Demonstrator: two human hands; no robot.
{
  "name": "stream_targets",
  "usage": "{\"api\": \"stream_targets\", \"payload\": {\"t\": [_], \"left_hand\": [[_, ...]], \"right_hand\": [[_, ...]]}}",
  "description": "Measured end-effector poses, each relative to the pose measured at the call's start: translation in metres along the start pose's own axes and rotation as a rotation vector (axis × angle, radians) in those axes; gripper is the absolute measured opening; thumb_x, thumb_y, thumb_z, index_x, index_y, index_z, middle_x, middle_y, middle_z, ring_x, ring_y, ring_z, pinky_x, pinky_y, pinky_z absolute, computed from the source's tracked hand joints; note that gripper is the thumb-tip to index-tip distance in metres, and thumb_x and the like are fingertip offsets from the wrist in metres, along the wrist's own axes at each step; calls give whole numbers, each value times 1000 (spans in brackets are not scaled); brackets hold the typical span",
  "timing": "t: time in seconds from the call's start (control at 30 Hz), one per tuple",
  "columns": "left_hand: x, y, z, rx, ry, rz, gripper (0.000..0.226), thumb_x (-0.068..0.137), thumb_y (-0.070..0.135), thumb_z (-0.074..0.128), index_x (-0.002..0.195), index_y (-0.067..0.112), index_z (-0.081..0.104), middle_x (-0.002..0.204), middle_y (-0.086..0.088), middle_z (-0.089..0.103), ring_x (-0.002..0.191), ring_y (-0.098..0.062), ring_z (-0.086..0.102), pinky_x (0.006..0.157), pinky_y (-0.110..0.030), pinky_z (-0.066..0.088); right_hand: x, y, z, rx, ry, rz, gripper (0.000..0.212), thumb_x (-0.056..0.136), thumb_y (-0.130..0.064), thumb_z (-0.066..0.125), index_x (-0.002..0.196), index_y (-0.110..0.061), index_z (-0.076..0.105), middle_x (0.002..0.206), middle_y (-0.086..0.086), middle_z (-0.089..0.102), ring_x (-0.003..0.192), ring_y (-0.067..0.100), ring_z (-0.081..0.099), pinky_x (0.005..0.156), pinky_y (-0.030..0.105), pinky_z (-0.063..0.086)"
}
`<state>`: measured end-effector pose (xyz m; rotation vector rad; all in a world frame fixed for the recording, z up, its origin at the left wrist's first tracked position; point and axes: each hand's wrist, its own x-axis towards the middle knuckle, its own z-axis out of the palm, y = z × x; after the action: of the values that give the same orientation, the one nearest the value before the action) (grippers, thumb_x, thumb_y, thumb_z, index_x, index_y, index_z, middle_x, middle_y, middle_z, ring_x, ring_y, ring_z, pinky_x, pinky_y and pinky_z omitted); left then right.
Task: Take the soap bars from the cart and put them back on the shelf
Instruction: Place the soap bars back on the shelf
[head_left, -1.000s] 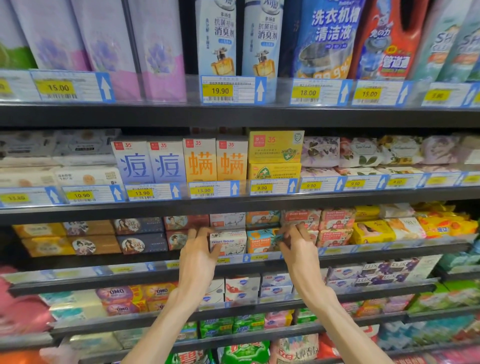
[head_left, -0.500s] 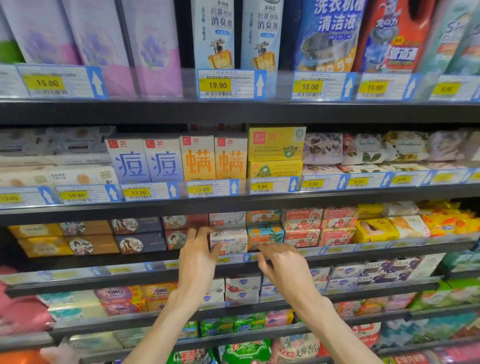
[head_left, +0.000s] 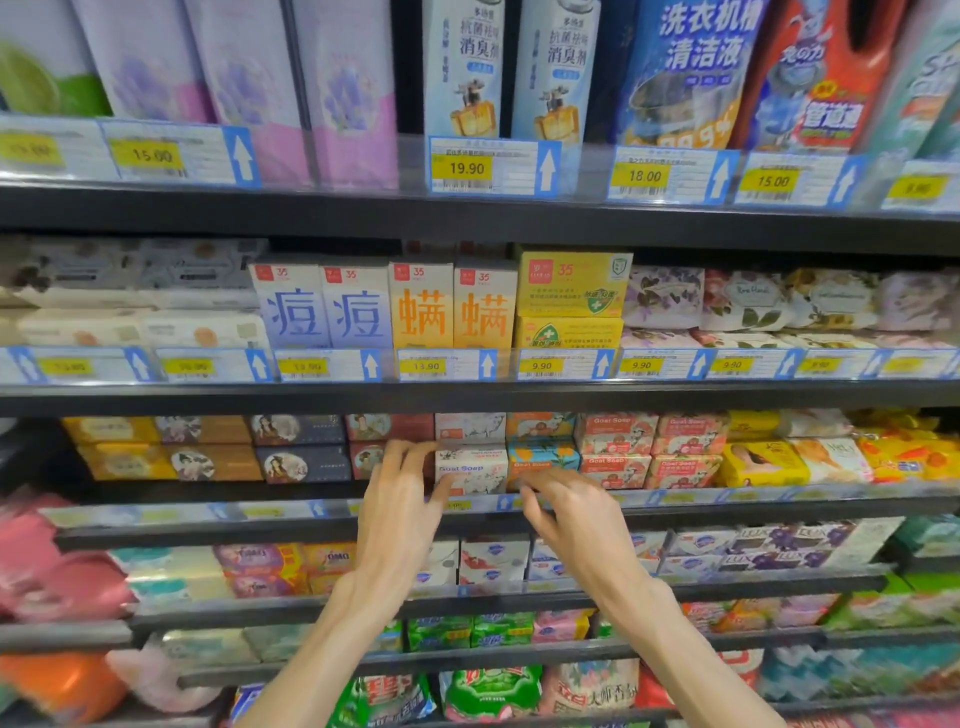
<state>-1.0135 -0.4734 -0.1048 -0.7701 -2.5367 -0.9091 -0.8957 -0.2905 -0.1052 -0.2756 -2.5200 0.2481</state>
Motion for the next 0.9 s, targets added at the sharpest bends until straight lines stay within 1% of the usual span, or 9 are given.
{"api": "stream_targets", "payload": {"t": [0.13,0.27,0.4,0.53,0.63,0.7,0.77,0.83,0.9], "left_hand": [[-29,-13,-31,161,73,10,36,91,37,69,122,19,62,126,1,59,120,-22,52,94,-38,50],[-75,-33,-70,286,115,-62,45,94,42,63,135,26,58,135,7,55,131,-17,47,105,-36,41],[-143,-56,-114,385,125,-217,50,89,45,67,135,26,59,135,7,57,128,-19,51,104,-40,44],[-227,-64,-160,500,171,-405,51,81,45,76,128,26,63,127,5,61,118,-21,56,96,-40,47],[-292,-69,-197,589,182,-547,54,77,43,79,125,24,64,125,3,63,115,-23,58,91,-39,49],[-333,-74,-222,607,193,-647,56,78,45,76,128,23,63,128,2,63,117,-25,59,93,-39,48],[-374,-79,-247,635,210,-718,56,84,49,70,133,23,61,132,2,61,121,-26,58,98,-40,47],[-415,-85,-271,665,237,-768,56,90,54,62,136,24,57,134,2,59,125,-24,55,101,-41,47],[-451,-93,-294,679,270,-802,57,93,58,55,139,24,54,137,4,56,127,-21,53,104,-42,46]], "right_hand": [[8,-29,-1,69,-26,-155,13,94,-32,65,103,-28,73,100,-14,73,90,8,68,70,23,53],[11,-69,10,144,-111,-369,21,95,-35,62,112,-26,71,105,-10,72,96,13,68,76,29,54],[-1,-117,20,269,-220,-559,31,93,-40,63,119,-25,69,112,-6,72,102,17,68,81,33,57],[-29,-174,29,327,-324,-733,41,92,-50,53,122,-25,67,114,-4,72,102,20,69,80,34,58],[-56,-224,27,369,-382,-849,41,85,-43,67,121,-24,67,108,0,74,94,24,71,71,34,58],[-74,-261,23,398,-437,-924,45,82,-42,67,123,-24,66,110,2,73,96,27,70,73,36,57],[-93,-298,22,424,-492,-1005,46,85,-46,60,126,-25,63,114,3,70,101,31,67,81,41,56],[-113,-337,21,461,-513,-1060,46,89,-49,59,129,-27,61,121,1,69,106,30,65,85,43,54],[-132,-377,24,497,-511,-1137,50,91,-54,53,129,-24,63,120,2,70,105,27,68,83,40,56]]}}
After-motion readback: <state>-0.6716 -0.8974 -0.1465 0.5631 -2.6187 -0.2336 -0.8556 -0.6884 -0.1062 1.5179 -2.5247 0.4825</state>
